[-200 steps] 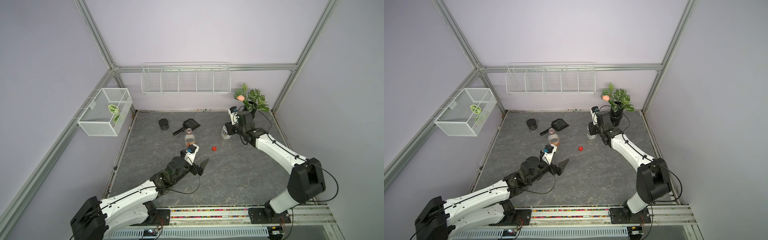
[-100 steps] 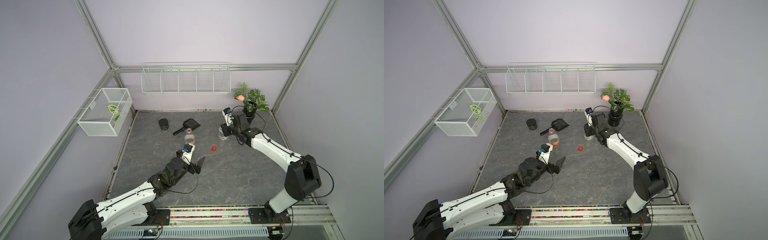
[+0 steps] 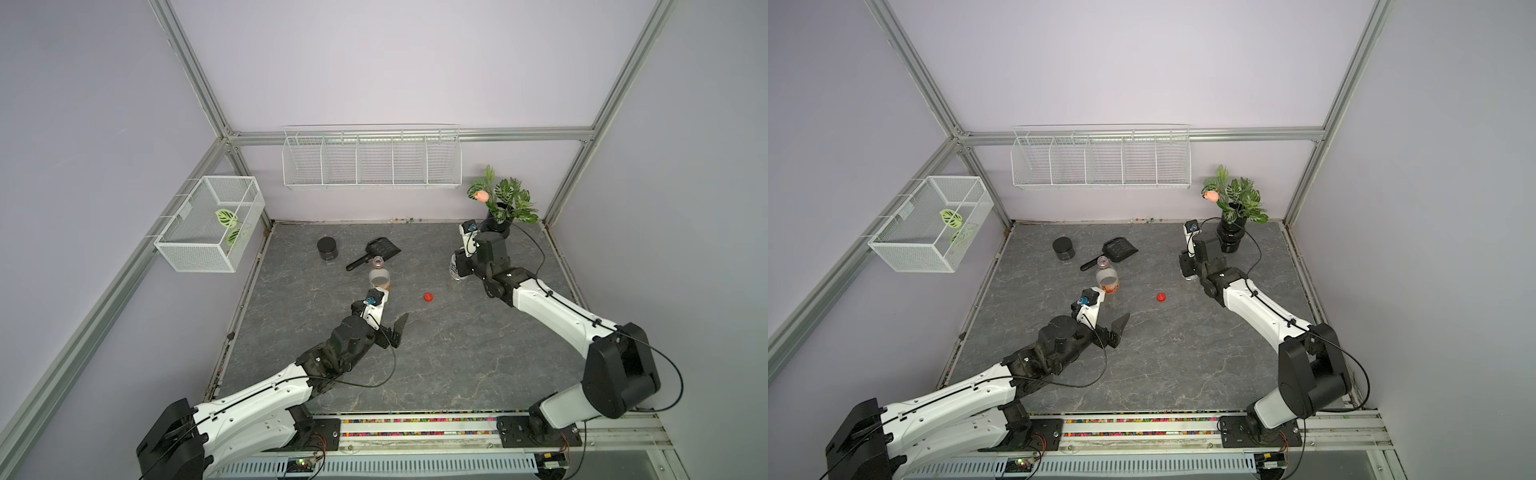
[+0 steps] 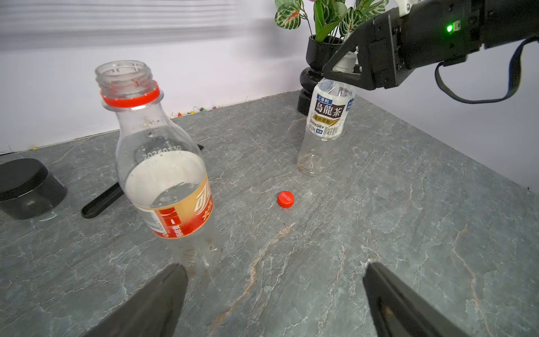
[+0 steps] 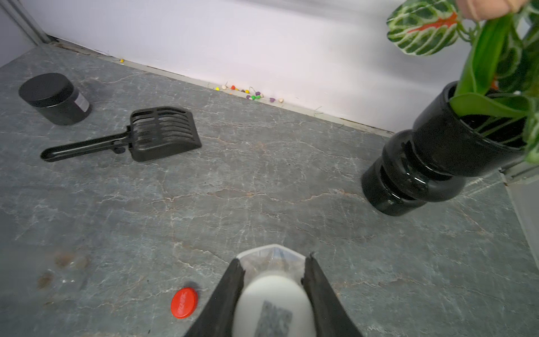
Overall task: Screw on the bottle caps
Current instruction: Place the plastic bottle at the center of the board.
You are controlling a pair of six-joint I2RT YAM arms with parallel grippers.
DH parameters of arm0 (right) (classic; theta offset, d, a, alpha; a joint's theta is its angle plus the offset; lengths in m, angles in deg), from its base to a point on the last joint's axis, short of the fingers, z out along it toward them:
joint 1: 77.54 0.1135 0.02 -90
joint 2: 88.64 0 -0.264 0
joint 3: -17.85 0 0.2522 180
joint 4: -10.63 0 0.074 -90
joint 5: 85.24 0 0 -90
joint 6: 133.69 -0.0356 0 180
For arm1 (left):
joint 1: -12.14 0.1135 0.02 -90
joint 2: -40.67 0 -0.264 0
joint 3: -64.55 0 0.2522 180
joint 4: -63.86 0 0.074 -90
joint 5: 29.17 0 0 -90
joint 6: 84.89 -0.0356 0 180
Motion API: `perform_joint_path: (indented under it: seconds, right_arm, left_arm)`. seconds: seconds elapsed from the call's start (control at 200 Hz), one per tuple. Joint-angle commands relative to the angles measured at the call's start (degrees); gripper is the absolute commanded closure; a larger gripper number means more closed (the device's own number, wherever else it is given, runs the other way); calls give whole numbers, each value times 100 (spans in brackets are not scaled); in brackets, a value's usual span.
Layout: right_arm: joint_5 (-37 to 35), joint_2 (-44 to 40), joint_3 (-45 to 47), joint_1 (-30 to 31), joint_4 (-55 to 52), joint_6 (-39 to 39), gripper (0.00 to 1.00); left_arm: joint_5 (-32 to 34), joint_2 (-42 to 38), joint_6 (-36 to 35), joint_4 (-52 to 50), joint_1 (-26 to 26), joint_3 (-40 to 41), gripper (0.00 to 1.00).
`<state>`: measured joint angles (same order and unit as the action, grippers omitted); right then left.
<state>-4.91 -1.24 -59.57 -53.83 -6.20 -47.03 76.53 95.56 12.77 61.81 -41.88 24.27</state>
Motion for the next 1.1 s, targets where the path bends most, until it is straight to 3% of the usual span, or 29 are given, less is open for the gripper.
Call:
perform_joint_path:
  seconds: [0.0,0.24,0.35,1.095]
  right_arm:
    - [-158,133,16,-91,-544,33,85]
    - [-22,174,113,-223,-461,-440,80]
    - [83,112,93,-285,-462,-553,72]
    - [49,-314,306,-308,-98,-408,39]
  left_arm:
    - [85,17,68,25,-1,114,0]
    - [84,-6,94,-23,-1,121,0]
    - [106,-9,88,-79,5,130,0]
    - [284,-87,165,-121,5,243,0]
